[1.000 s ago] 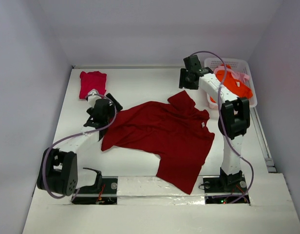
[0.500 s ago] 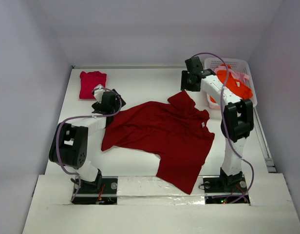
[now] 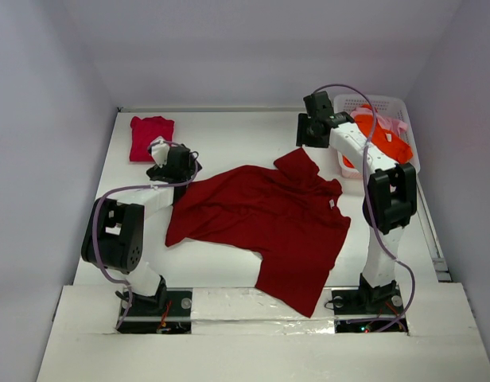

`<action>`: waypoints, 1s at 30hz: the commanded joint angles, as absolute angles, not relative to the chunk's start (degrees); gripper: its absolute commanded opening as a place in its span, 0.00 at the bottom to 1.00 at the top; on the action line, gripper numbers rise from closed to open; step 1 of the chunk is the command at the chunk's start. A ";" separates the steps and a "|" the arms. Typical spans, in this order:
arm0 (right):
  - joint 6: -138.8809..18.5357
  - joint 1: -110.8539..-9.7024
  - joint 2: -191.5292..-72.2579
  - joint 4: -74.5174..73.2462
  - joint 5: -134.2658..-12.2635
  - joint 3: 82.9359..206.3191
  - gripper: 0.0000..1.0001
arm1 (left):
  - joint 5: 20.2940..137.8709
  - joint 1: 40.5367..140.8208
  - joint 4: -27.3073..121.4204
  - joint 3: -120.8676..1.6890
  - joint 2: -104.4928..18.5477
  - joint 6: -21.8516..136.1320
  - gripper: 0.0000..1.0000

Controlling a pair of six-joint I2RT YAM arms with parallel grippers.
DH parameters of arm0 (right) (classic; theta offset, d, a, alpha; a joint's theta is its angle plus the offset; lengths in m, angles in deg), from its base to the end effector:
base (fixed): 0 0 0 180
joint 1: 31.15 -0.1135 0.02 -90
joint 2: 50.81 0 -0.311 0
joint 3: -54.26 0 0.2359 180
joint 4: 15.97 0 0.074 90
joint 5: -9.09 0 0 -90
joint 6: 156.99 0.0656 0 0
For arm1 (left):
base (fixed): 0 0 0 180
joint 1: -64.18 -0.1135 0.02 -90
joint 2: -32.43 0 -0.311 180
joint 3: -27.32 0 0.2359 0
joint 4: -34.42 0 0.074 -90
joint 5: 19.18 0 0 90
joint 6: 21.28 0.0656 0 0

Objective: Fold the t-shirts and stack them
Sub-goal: Flatten the tshirt out

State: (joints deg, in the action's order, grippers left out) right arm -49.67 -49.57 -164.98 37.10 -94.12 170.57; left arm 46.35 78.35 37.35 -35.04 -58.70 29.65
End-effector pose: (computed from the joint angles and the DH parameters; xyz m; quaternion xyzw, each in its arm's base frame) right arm 0.4506 0.1343 0.2990 0.0295 0.9365 -0.0012 0.3494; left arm 0.3428 -0.0585 0.2406 -0.2848 0.8112 -0.0478 0.5085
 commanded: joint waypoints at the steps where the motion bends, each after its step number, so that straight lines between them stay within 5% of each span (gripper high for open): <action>1: -50.11 -49.78 -165.24 35.42 -95.76 171.56 0.59 | 43.84 78.51 40.01 -36.02 -55.54 28.73 0.99; 23: -49.58 -49.78 -166.04 35.86 -95.06 172.62 0.59 | 47.88 78.51 43.89 -37.69 -59.23 27.24 0.94; 30: -49.41 -49.78 -165.34 36.12 -95.23 172.71 0.59 | 48.85 78.51 42.22 -37.43 -59.59 27.76 0.55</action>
